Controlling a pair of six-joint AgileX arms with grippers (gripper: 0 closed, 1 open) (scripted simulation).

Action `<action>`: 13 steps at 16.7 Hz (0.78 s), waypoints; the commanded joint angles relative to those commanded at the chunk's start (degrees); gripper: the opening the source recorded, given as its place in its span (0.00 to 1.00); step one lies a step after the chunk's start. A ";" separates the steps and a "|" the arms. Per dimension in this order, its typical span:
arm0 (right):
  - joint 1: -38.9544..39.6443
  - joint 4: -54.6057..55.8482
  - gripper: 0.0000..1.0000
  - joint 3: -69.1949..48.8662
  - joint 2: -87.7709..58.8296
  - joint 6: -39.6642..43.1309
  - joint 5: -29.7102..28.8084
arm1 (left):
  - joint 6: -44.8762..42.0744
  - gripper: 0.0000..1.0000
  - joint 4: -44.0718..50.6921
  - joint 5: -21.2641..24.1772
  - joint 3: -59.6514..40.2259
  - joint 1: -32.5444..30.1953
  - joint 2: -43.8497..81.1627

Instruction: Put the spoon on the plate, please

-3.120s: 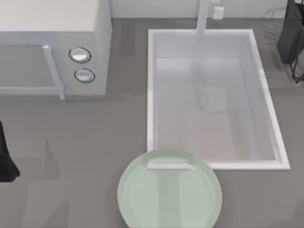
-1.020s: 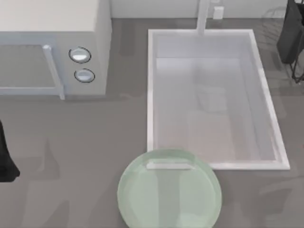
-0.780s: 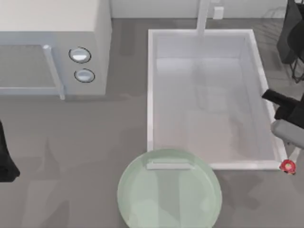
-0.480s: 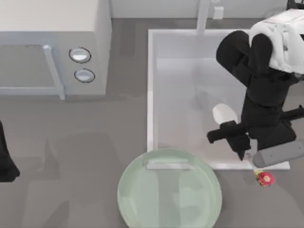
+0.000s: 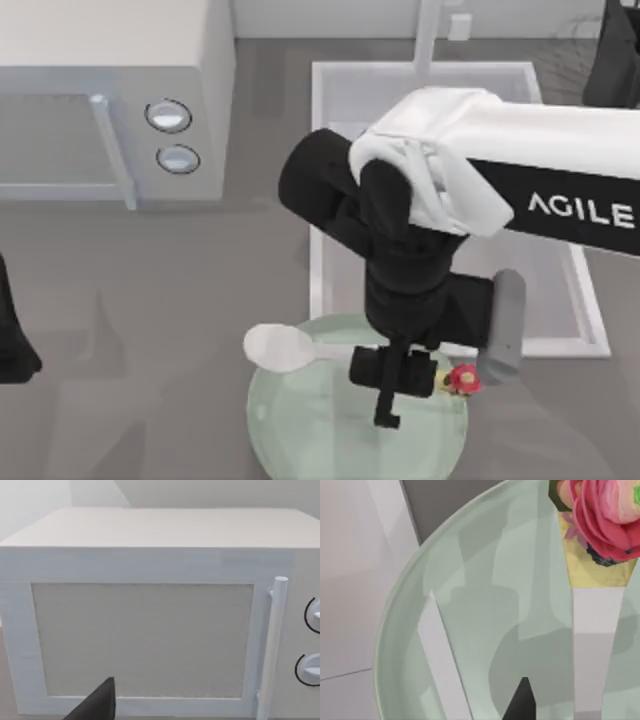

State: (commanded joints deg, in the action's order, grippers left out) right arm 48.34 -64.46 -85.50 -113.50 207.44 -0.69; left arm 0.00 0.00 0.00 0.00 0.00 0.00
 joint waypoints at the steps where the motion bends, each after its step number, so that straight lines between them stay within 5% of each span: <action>1: 1.44 0.30 0.00 -0.44 -0.26 2.77 -0.23 | 0.00 1.00 0.00 0.00 0.00 0.00 0.00; 13: 3.47 0.16 0.00 -0.79 0.15 7.34 -1.07 | 0.00 1.00 0.00 0.00 0.00 0.00 0.00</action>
State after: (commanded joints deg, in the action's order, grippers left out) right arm 51.81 -64.30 -86.29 -113.35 214.78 -1.76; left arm 0.00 0.00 0.00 0.00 0.00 0.00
